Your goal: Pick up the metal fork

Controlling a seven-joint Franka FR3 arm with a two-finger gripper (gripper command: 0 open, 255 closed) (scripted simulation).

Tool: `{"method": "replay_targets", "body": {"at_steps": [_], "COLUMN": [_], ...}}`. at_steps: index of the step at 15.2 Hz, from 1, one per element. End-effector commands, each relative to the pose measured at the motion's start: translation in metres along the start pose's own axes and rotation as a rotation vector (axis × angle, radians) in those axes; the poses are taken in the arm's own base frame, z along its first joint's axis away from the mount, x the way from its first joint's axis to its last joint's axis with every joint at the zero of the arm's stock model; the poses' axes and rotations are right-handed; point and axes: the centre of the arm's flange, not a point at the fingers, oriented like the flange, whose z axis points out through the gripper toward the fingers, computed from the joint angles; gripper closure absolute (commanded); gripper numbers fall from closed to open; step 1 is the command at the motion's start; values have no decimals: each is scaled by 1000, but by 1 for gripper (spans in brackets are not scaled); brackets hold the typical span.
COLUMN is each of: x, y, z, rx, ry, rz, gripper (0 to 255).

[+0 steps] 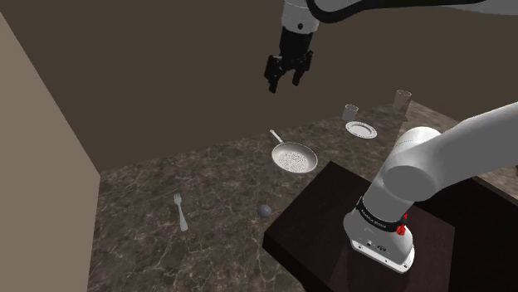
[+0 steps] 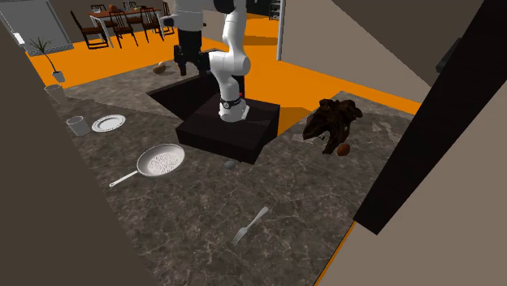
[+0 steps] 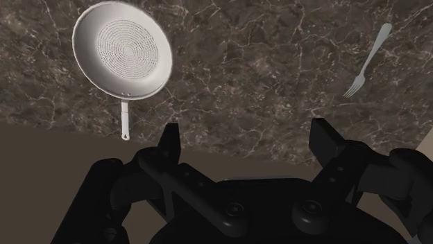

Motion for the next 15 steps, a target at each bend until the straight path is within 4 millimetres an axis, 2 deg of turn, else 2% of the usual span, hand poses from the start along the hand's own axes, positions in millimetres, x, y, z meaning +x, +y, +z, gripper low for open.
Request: {"method": "replay_targets", "body": {"at_steps": [1, 15], "x": [5, 48], "y": [-13, -125], "z": [24, 166], "rx": [3, 17], "ry": [-12, -104], "rz": [8, 55], "gripper": [0, 0]}}
